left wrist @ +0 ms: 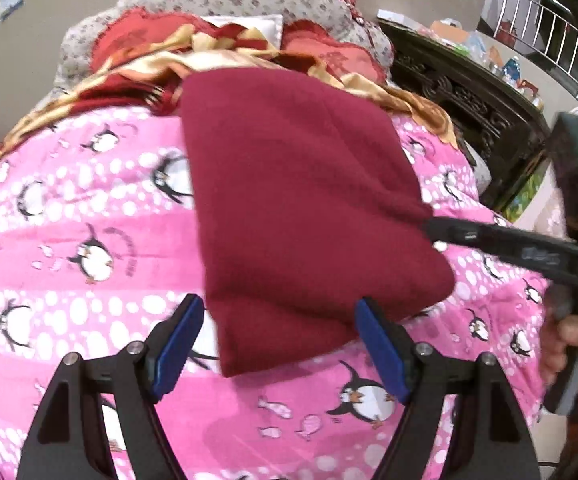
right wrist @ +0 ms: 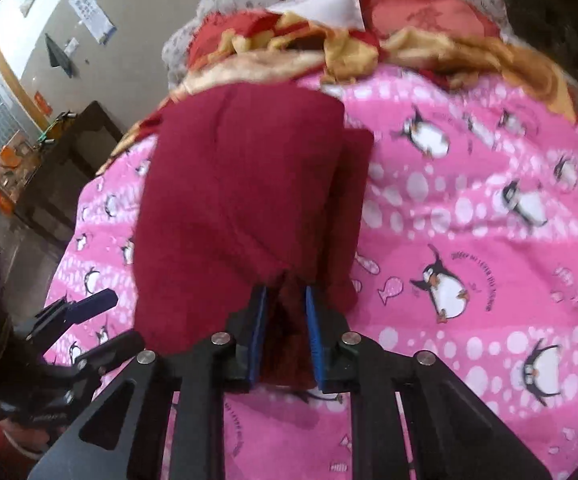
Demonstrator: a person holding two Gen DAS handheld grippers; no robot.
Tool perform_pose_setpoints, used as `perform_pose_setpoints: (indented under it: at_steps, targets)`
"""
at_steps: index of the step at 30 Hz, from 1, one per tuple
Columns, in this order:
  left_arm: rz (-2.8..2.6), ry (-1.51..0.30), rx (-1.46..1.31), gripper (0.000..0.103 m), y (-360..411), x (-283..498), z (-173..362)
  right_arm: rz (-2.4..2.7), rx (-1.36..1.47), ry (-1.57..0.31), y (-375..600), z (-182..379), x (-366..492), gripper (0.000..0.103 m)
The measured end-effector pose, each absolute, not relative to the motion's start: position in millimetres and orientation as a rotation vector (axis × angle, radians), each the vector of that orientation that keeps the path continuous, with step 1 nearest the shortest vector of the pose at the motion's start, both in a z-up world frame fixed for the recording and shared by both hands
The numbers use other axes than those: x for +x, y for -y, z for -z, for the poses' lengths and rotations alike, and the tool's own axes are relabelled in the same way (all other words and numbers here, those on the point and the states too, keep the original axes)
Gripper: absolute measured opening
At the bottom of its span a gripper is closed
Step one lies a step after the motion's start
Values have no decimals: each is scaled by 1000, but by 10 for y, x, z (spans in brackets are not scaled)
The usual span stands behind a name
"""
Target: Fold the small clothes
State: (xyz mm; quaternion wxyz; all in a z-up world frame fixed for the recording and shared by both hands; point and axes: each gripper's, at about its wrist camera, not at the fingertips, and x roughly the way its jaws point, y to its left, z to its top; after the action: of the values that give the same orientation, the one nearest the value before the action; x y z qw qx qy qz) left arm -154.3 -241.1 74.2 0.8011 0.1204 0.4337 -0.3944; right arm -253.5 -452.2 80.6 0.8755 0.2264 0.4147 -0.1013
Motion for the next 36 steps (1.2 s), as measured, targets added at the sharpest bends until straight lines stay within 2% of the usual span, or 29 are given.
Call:
perform_pose_setpoints:
  at_steps: [5, 9, 14, 20, 27, 36]
  targets:
    - [795, -942, 281, 81, 2358, -1429, -631, 94, 421, -777, 4162, -1162, -2563, 44]
    - [771, -975, 275, 81, 2373, -1374, -499, 95, 300, -876, 3888, -906, -2401, 44]
    - [778, -980, 259, 81, 2386, -1410, -493, 136, 441, -932, 4081, -489, -2481, 41]
    - [784, -945, 255, 81, 2371, -1430, -632, 148, 398, -920, 4009, -751, -2510, 41]
    - [772, -908, 216, 82, 2383, -1319, -814, 188, 393, -751, 4117, -1213, -2521, 49]
    - [782, -910, 162, 82, 2627, -1083, -818, 285, 454, -801, 4518, -873, -2128, 49]
